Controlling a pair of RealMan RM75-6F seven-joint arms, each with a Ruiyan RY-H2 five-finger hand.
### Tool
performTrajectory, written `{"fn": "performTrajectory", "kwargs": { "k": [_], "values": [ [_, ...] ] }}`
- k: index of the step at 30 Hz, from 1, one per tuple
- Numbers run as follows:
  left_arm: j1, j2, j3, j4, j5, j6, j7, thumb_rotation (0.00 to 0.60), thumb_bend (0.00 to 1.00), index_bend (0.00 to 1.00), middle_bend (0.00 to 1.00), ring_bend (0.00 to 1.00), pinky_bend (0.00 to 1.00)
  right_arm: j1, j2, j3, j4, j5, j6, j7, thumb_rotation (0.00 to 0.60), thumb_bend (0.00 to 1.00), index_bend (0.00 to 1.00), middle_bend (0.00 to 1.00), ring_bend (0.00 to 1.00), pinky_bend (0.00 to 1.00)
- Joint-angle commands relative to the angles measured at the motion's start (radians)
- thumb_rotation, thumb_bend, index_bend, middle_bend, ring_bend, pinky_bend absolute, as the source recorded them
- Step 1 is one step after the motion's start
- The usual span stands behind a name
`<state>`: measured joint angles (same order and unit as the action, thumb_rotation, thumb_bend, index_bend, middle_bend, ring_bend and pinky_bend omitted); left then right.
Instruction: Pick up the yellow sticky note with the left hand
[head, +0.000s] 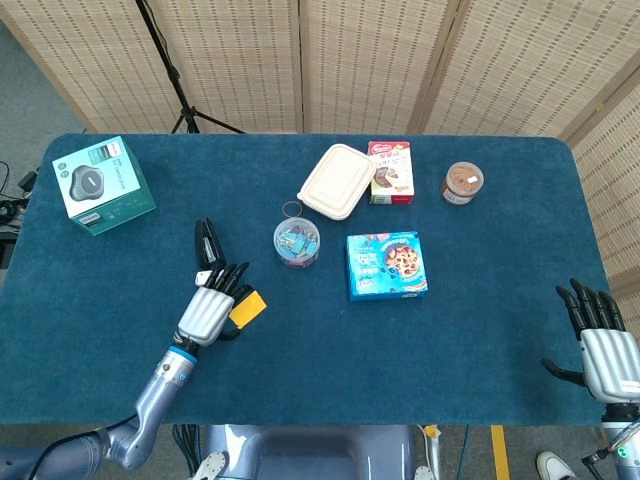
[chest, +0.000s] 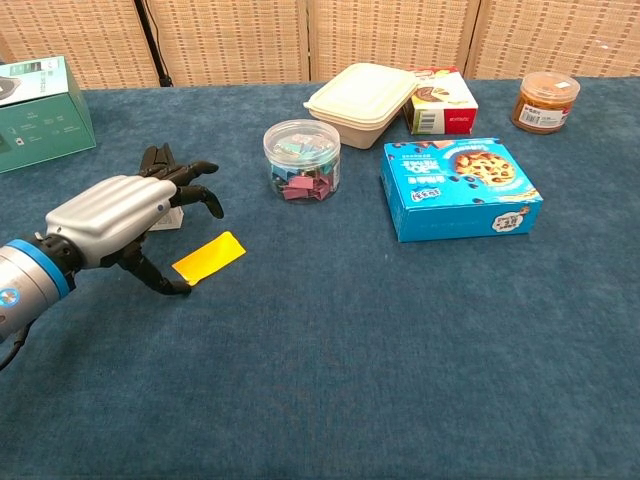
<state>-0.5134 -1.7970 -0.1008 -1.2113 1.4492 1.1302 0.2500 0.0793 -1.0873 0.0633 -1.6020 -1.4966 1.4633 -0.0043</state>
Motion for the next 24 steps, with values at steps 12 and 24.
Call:
{"fn": "performTrajectory", "kwargs": {
  "k": [12, 24],
  "values": [
    [-0.024, -0.009, -0.011, 0.011, -0.024, -0.014, 0.015, 0.600, 0.00, 0.31, 0.00, 0.00, 0.00, 0.002, 0.001, 0.000, 0.000, 0.008, -0.010, 0.001, 0.600, 0.00, 0.00, 0.00, 0.00, 0.00],
    [-0.018, 0.002, 0.004, 0.006, -0.025, -0.001, -0.002, 0.600, 0.00, 0.34, 0.00, 0.00, 0.00, 0.001, 0.005, 0.000, -0.001, 0.008, -0.007, 0.009, 0.600, 0.00, 0.00, 0.00, 0.00, 0.00]
  ]
}}
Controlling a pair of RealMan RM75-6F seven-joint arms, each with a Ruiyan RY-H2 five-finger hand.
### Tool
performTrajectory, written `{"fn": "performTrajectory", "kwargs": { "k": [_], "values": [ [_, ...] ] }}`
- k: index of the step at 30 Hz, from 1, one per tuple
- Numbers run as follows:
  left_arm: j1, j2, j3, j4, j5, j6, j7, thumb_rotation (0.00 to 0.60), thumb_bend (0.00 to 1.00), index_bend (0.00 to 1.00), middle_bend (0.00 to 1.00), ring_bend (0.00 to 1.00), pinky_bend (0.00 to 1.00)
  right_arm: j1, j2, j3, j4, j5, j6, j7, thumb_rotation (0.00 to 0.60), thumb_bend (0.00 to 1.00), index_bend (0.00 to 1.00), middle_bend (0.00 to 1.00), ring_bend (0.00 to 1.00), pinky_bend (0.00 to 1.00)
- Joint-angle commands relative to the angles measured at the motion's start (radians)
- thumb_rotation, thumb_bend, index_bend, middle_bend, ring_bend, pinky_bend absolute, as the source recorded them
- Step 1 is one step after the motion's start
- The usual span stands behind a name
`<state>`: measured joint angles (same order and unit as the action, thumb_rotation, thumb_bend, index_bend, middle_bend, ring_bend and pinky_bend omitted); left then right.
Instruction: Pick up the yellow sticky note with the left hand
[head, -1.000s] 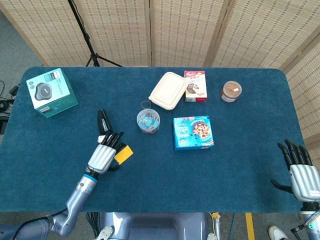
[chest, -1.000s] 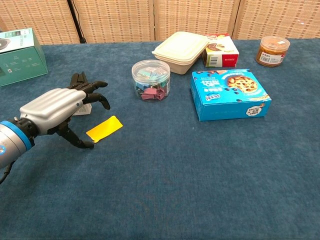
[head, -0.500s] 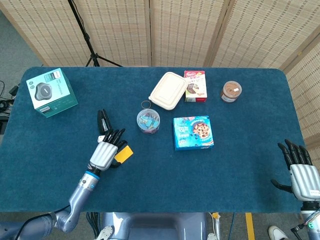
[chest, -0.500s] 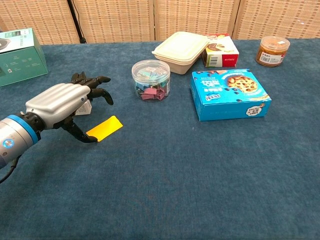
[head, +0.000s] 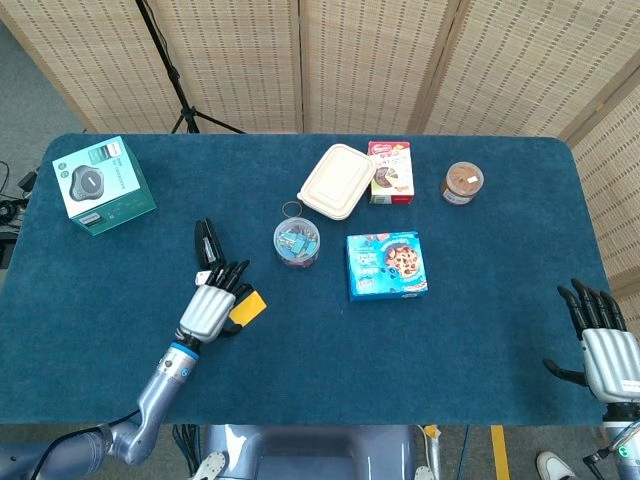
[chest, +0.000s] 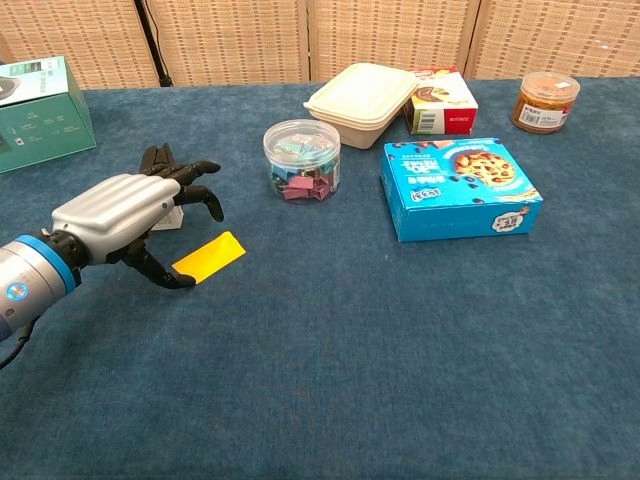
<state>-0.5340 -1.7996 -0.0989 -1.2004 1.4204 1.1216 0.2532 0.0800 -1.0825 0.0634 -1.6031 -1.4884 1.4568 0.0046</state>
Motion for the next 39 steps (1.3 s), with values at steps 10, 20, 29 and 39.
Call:
{"fn": "performTrajectory", "kwargs": {
  "k": [10, 20, 29, 39],
  "values": [
    [-0.013, -0.003, -0.005, 0.015, -0.008, -0.007, -0.003, 0.600, 0.00, 0.35, 0.00, 0.00, 0.00, 0.001, 0.000, -0.002, -0.001, 0.000, -0.004, -0.001, 0.600, 0.00, 0.00, 0.00, 0.00, 0.00],
    [-0.046, -0.027, -0.030, 0.046, -0.015, -0.015, 0.011, 0.600, 0.00, 0.35, 0.00, 0.00, 0.00, 0.004, -0.004, -0.002, 0.002, 0.005, -0.012, -0.007, 0.600, 0.00, 0.00, 0.00, 0.00, 0.00],
    [-0.082, -0.039, -0.053, 0.050, -0.031, -0.037, 0.034, 0.600, 0.00, 0.38, 0.00, 0.00, 0.00, 0.006, -0.006, -0.001, 0.006, 0.014, -0.022, -0.009, 0.600, 0.00, 0.00, 0.00, 0.00, 0.00],
    [-0.068, -0.003, -0.028, 0.010, -0.048, -0.045, 0.048, 0.600, 0.01, 0.44, 0.00, 0.00, 0.00, 0.004, -0.002, -0.002, 0.003, 0.013, -0.017, -0.005, 0.600, 0.00, 0.00, 0.00, 0.00, 0.00]
  ]
}}
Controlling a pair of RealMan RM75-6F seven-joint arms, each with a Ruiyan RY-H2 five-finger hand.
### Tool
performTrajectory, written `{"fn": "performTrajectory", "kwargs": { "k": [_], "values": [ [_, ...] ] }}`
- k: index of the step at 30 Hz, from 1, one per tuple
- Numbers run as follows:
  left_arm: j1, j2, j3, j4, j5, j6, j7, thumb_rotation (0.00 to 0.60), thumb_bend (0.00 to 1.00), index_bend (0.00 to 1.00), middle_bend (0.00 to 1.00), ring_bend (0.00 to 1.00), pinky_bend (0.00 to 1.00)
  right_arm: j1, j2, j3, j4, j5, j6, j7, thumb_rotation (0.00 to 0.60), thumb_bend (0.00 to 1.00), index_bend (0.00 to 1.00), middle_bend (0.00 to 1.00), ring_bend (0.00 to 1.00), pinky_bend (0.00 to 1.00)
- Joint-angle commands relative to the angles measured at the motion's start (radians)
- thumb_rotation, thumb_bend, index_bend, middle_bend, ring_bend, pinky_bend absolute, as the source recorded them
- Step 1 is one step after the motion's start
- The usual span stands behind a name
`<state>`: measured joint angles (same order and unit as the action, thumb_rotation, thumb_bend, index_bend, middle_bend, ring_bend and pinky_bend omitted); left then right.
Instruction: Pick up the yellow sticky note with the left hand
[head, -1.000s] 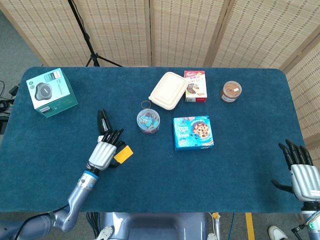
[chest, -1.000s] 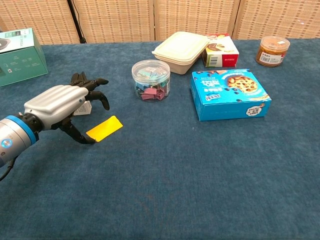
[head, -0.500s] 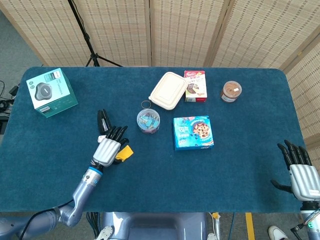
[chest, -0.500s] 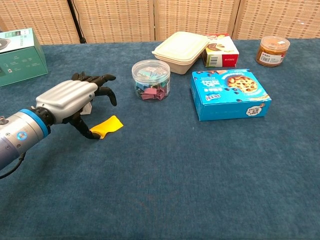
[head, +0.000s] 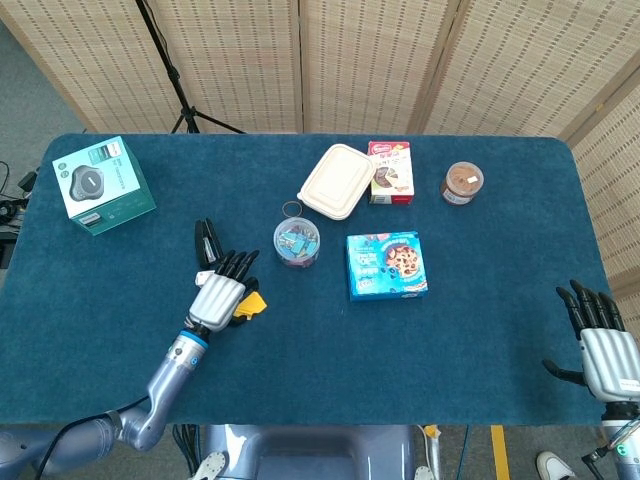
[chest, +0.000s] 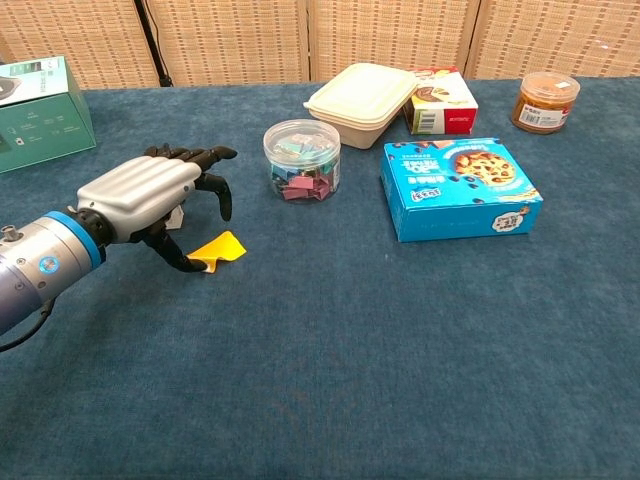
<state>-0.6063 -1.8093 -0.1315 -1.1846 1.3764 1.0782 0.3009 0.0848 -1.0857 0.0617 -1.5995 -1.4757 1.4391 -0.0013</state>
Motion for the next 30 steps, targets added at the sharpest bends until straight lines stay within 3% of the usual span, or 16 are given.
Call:
{"fn": "performTrajectory", "kwargs": {
  "k": [1, 10, 18, 25, 30],
  "values": [
    [0.006, 0.011, 0.008, -0.010, -0.005, -0.003, 0.000, 0.600, 0.01, 0.44, 0.00, 0.00, 0.00, -0.001, 0.001, 0.000, -0.001, 0.000, 0.001, 0.001, 0.600, 0.00, 0.00, 0.00, 0.00, 0.00],
    [0.017, 0.029, 0.032, -0.023, -0.013, -0.010, 0.016, 0.600, 0.02, 0.50, 0.00, 0.00, 0.00, -0.001, 0.003, -0.002, -0.003, -0.006, 0.004, 0.004, 0.600, 0.00, 0.00, 0.00, 0.00, 0.00],
    [0.012, 0.023, 0.038, -0.020, -0.015, -0.022, 0.016, 0.600, 0.17, 0.53, 0.00, 0.00, 0.00, -0.002, 0.004, 0.000, -0.002, -0.001, 0.003, 0.008, 0.600, 0.00, 0.00, 0.00, 0.00, 0.00],
    [0.008, 0.025, 0.036, -0.027, -0.027, -0.032, 0.032, 0.600, 0.19, 0.54, 0.00, 0.00, 0.00, -0.003, 0.005, -0.001, -0.003, -0.004, 0.005, 0.009, 0.600, 0.00, 0.00, 0.00, 0.00, 0.00],
    [0.006, 0.027, 0.037, -0.038, -0.032, -0.034, 0.047, 0.600, 0.26, 0.55, 0.00, 0.00, 0.00, -0.003, 0.006, -0.001, -0.004, -0.005, 0.005, 0.010, 0.600, 0.00, 0.00, 0.00, 0.00, 0.00]
  ]
}}
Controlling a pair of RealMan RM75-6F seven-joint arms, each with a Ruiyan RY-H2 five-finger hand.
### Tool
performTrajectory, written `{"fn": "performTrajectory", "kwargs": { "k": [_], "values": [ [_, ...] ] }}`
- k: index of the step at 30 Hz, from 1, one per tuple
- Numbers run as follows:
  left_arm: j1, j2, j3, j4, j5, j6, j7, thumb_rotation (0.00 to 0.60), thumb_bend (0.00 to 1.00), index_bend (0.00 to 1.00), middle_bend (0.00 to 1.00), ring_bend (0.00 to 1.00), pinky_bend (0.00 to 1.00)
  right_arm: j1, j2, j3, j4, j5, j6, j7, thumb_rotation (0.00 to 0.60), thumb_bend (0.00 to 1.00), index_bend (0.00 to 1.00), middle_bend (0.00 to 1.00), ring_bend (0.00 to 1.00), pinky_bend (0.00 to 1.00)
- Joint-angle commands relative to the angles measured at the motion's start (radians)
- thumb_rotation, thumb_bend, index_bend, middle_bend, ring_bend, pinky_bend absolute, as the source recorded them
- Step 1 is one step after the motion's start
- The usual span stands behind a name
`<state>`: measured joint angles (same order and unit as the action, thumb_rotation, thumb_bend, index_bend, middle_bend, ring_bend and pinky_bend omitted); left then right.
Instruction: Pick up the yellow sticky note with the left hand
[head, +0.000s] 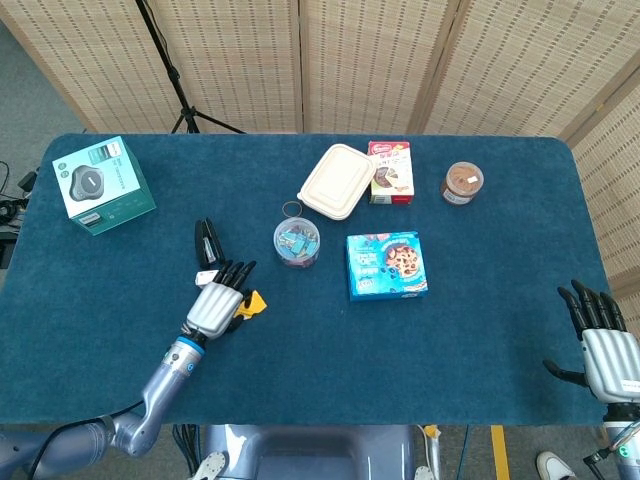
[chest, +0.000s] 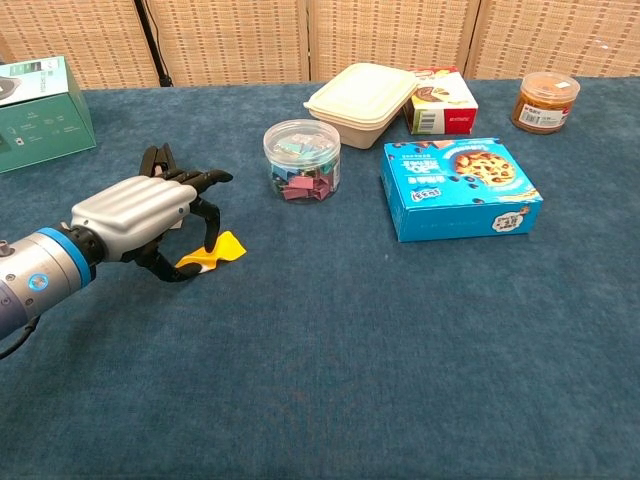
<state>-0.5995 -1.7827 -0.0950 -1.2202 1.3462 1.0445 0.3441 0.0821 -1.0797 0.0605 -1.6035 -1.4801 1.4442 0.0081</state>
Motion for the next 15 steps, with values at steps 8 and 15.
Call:
{"fn": "performTrajectory", "kwargs": {
  "k": [8, 15],
  "values": [
    [-0.003, -0.002, 0.000, -0.003, -0.014, -0.005, 0.022, 0.600, 0.33, 0.57, 0.00, 0.00, 0.00, -0.001, 0.002, -0.001, -0.001, -0.002, 0.002, 0.003, 0.600, 0.00, 0.00, 0.00, 0.00, 0.00],
    [-0.005, -0.006, -0.002, -0.005, -0.024, -0.007, 0.036, 0.600, 0.40, 0.57, 0.00, 0.00, 0.00, -0.001, 0.003, -0.001, 0.000, -0.003, 0.002, 0.005, 0.600, 0.00, 0.00, 0.00, 0.00, 0.00]
  ]
}}
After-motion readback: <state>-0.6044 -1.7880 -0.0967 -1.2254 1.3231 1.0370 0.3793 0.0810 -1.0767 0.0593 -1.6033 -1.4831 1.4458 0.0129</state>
